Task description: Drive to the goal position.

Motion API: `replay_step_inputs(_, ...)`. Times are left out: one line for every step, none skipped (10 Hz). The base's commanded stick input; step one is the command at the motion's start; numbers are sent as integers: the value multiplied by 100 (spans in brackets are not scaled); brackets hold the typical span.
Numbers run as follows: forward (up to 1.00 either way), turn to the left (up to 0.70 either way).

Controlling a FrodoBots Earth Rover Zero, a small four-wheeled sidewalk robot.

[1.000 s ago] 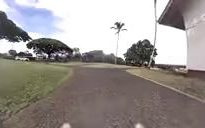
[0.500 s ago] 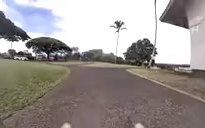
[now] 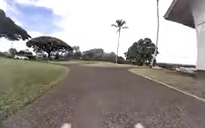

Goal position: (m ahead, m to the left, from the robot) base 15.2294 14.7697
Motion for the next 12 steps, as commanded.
replay_step_inputs(70, 28)
replay_step_inputs(70, 35)
replay_step_inputs(70, 35)
replay_step_inputs(70, 35)
replay_step_inputs(70, 35)
replay_step_inputs(70, 14)
replay_step_inputs(70, 2)
replay_step_inputs(70, 0)
replay_step_inputs(70, 0)
replay_step_inputs(70, 0)
replay_step_inputs(70, 0)
replay_step_inputs(70, 0)
